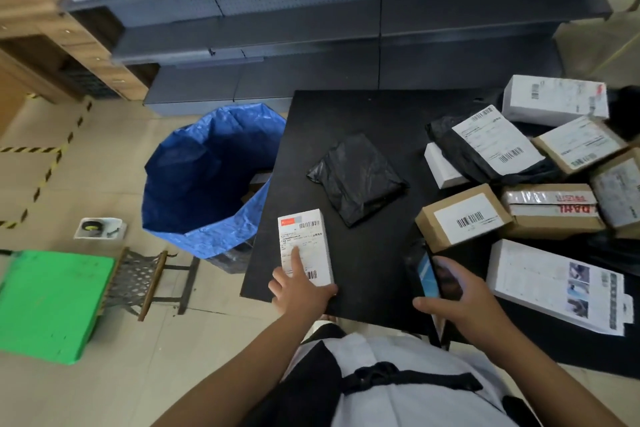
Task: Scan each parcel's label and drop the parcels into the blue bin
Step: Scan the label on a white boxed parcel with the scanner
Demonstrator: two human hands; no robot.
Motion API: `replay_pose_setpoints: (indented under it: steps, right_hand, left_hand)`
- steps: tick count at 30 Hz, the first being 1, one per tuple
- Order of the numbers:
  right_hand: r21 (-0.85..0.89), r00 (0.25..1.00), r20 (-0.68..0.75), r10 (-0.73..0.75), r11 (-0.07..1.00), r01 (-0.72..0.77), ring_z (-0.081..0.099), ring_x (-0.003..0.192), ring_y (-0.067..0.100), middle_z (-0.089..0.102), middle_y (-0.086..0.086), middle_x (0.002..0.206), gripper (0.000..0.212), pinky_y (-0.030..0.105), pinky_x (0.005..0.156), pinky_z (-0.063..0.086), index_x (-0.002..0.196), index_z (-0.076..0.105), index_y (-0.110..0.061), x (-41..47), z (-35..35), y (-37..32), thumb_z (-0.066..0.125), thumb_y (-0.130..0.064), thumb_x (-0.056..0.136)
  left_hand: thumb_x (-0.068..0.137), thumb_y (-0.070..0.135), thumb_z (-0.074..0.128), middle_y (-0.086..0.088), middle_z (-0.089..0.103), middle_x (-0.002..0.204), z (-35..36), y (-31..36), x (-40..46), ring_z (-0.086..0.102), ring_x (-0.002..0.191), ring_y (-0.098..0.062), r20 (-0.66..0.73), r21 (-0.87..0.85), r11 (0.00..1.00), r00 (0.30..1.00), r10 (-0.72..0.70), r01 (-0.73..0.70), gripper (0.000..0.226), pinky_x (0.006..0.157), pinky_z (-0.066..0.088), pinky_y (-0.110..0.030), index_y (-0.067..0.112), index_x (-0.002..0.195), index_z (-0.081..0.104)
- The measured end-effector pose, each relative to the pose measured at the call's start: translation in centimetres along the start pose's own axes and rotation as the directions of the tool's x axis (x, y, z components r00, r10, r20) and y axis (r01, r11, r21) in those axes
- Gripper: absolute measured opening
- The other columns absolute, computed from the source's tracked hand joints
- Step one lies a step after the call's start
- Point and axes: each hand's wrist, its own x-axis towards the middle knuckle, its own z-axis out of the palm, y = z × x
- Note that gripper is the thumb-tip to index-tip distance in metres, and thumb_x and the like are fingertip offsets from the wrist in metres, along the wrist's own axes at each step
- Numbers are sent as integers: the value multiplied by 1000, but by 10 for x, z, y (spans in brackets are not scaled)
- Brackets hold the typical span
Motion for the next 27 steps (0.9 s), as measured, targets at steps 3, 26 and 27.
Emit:
replay_pose_setpoints:
  steps: [3, 26, 27]
  right_hand:
    - [35, 999, 22, -25, 999, 24, 50, 125, 17, 54, 2, 142, 82, 35, 97, 45, 153, 43, -16, 9, 5, -1, 85, -15, 82]
    - [58, 992, -122, 9, 998, -2, 65, 116, 25, 68, 5, 129, 128, 45, 99, 54, 141, 59, -17, 84, 182, -113, 97, -63, 27]
    - [72, 992, -128, 13, 997, -3, 65, 116, 25, 68, 6, 129, 123, 44, 98, 53, 142, 58, -17, 88, 193, -118, 98, -60, 33]
  left_hand:
    - [71, 55, 78, -6, 30, 144, -10, -12, -1, 33, 130, -29, -2, 25, 1000, 1000, 16, -16, 113, 101, 43, -46, 45, 153, 1]
    - [49, 51, 78, -5, 45, 131, -199, -168, 232, 49, 120, -34, 11, -588, 806, 998, -70, 63, 94, 90, 56, -53, 59, 130, 30]
    - [50, 50, 78, -6, 43, 133, -206, -173, 248, 48, 121, -35, 18, -572, 818, 997, -74, 71, 94, 94, 54, -54, 58, 131, 31]
